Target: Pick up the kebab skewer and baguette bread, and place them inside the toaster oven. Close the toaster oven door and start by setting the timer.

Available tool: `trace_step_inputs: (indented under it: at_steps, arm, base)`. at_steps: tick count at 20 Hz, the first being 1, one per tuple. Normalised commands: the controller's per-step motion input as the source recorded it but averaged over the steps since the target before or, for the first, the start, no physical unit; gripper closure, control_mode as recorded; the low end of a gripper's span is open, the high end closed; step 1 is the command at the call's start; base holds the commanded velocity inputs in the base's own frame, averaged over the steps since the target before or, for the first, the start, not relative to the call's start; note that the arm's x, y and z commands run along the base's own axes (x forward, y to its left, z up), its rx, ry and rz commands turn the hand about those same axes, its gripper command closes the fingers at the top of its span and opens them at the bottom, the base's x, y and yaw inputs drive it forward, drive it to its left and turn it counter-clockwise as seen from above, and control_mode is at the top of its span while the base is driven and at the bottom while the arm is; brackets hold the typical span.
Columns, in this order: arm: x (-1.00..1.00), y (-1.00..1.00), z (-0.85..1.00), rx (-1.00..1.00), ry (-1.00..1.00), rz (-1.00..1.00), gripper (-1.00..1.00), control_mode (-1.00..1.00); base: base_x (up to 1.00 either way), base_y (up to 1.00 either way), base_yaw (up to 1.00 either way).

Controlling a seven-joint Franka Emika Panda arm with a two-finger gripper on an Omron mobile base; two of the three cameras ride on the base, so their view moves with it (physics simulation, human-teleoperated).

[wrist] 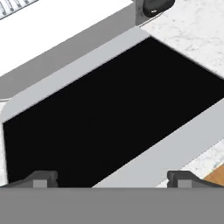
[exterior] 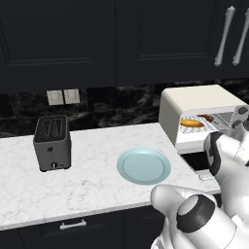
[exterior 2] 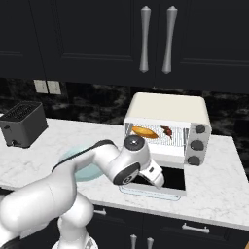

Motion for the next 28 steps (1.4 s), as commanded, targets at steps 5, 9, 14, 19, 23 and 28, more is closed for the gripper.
trace_step_inputs:
  at_steps: [5,9,14,19,23,28]
  arm:
    - [-0.36,0.09,-0.3,0.0,0.08,0.36,-1.0,-1.0]
    - [-0.1,0.26,-0.31,0.0,0.14,0.32,-1.0,-1.0]
    - [0.0,0.23,-0.26,0.0,0.26,0.22,-1.0,-1.0]
    - [-0.02,0.05,-0.39,-0.02,0.17,0.21,-1.0,-1.0]
    - [-0.03,0.0,-0.54,0.0,0.04,0.16,-1.0,-1.0]
    - [0.0,0.0,-0.23,0.0,-0.02,0.04,-1.0,-1.0]
  base:
    - [0.0,0.0,0.0]
    - [0.0,0.0,0.0]
    - [0.0,0.0,0.0]
    - [0.0,0.0,0.0]
    - [0.0,0.0,0.0]
    - [0.0,0.0,0.0]
